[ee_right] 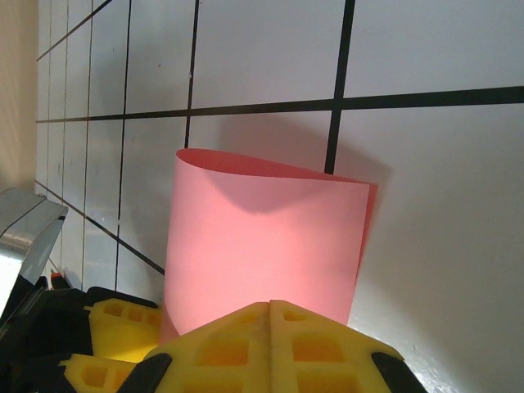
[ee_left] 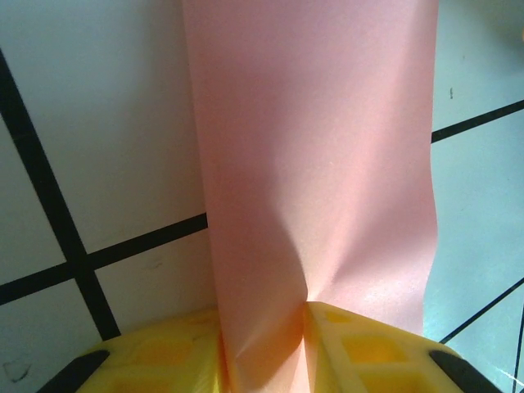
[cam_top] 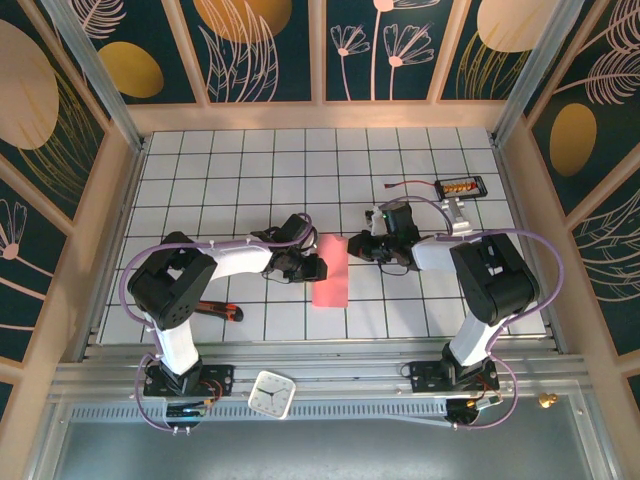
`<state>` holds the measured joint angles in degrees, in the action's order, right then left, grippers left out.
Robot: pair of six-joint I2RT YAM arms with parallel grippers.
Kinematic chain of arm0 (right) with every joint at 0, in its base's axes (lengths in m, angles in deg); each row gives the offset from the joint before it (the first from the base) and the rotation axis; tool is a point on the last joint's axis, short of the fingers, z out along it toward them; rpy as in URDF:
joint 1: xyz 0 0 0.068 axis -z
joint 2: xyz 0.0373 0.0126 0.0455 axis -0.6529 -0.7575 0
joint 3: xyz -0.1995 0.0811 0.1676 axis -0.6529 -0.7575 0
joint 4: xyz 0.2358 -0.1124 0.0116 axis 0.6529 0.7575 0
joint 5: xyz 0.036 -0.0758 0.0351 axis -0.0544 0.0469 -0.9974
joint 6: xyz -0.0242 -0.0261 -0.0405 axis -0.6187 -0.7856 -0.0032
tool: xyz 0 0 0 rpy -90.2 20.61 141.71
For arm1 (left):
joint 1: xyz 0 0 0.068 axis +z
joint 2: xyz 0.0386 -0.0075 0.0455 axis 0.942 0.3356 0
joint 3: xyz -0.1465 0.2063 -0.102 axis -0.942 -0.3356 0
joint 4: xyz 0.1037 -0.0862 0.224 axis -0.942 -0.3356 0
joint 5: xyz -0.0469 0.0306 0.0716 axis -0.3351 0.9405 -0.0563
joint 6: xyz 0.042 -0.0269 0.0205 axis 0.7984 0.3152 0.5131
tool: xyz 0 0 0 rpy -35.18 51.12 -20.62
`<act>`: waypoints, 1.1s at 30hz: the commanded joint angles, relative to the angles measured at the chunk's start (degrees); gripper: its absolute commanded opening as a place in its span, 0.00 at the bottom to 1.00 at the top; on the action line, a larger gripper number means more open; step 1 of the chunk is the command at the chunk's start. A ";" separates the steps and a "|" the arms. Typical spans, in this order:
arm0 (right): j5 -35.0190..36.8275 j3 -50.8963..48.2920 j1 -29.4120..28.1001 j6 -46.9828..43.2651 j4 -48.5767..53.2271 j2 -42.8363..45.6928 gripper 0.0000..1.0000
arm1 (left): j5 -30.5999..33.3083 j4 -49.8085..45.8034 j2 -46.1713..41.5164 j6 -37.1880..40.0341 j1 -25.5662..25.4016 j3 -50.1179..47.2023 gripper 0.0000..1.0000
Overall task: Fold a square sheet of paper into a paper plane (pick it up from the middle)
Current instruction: Hold the square sheet of paper at the center of the table.
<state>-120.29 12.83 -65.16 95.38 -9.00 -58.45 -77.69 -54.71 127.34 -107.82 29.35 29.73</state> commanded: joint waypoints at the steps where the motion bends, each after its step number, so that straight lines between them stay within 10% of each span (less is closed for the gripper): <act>1: 0.58 0.24 0.24 -1.22 0.98 0.90 0.00 | 10.00 -5.17 4.52 1.28 0.70 -3.13 0.30; 33: -1.15 -0.33 -1.79 -1.50 1.07 2.49 0.00 | 9.91 -4.94 4.45 1.21 0.71 -3.41 0.30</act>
<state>-119.55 12.83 -65.32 93.72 -6.53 -56.63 -77.47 -54.58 127.23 -107.82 29.35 29.51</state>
